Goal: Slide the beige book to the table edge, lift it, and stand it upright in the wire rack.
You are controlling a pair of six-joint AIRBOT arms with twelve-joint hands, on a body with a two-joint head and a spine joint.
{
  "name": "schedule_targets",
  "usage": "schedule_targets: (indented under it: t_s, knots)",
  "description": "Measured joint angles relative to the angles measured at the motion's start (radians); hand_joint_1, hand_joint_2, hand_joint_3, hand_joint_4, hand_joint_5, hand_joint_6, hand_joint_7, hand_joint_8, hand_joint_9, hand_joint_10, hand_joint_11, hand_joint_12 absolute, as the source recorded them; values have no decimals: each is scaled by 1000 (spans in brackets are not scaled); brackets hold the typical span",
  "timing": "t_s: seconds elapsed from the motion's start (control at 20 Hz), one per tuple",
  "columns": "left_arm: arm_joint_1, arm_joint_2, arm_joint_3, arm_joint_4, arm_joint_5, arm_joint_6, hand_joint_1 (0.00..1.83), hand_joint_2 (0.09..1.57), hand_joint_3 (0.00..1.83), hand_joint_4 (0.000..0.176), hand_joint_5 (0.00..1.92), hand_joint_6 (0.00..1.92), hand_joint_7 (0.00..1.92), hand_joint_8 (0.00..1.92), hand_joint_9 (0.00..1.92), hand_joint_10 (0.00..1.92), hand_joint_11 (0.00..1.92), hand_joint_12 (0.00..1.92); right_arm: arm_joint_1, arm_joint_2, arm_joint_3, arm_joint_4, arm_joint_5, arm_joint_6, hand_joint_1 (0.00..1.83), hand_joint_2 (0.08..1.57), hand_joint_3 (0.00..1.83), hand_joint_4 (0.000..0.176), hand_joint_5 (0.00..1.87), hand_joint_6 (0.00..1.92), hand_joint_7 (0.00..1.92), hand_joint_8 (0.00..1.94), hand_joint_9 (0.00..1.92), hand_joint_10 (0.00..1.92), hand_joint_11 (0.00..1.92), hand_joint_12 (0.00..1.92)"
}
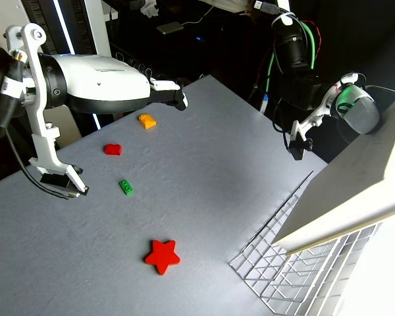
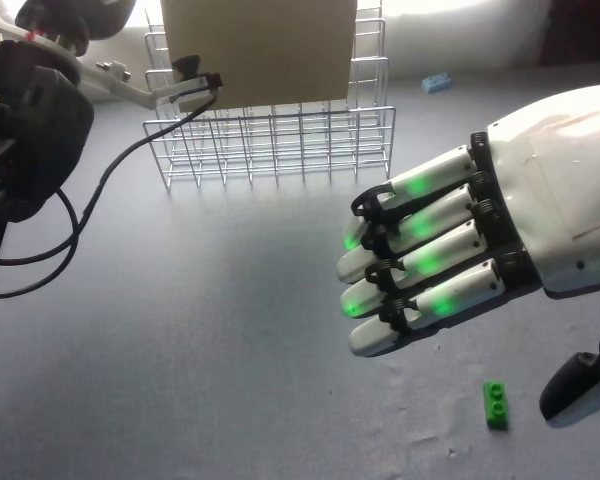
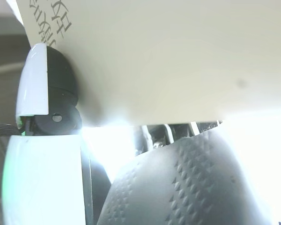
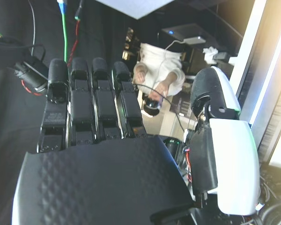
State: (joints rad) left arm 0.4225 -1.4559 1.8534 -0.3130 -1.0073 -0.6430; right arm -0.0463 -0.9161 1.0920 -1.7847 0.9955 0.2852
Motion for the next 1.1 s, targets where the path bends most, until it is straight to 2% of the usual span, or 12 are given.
schedule_targets:
  t_s: [0.05,0.25,0.3,0.55,0.7,1.0,1.1]
  knots:
    - [3,-9,5,-16,0,6,1348,1213,0,0,751,1188,738,1397,772,1468,678,1450,0,0,0,0,0,0,294,1124,0,0,282,3,273,2,278,4,0,708]
    - [8,-32,25,-51,3,19,1357,1186,0,0,810,1106,787,1323,806,1412,701,1422,0,-3,0,0,1,-1,313,1110,0,0,282,2,261,0,265,0,0,685]
    - [11,-38,31,-62,1,19,1355,1190,1,0,794,1140,787,1320,799,1423,678,1427,0,-3,0,0,2,-2,310,1111,0,0,292,4,270,2,275,3,0,706]
    - [24,-61,51,-98,-4,29,1350,1204,0,0,799,1150,728,1376,787,1451,721,1441,0,-3,0,0,3,-3,313,1119,1,0,282,0,264,0,266,1,0,667]
    - [39,-77,62,-114,-7,31,1353,1199,0,0,784,1134,765,1364,787,1446,692,1430,0,-5,0,-1,3,-3,283,1125,2,0,270,0,257,0,259,0,0,662]
    - [50,-90,72,-140,-32,32,1354,1197,0,0,795,1124,768,1347,785,1455,679,1457,0,-14,0,-1,7,-3,303,1115,1,0,287,2,273,2,271,2,0,700]
    - [53,-99,80,-156,-41,31,1348,1211,1,0,771,1148,731,1401,769,1485,675,1454,0,-15,0,-1,7,-3,301,1116,1,0,289,2,273,2,274,3,0,715]
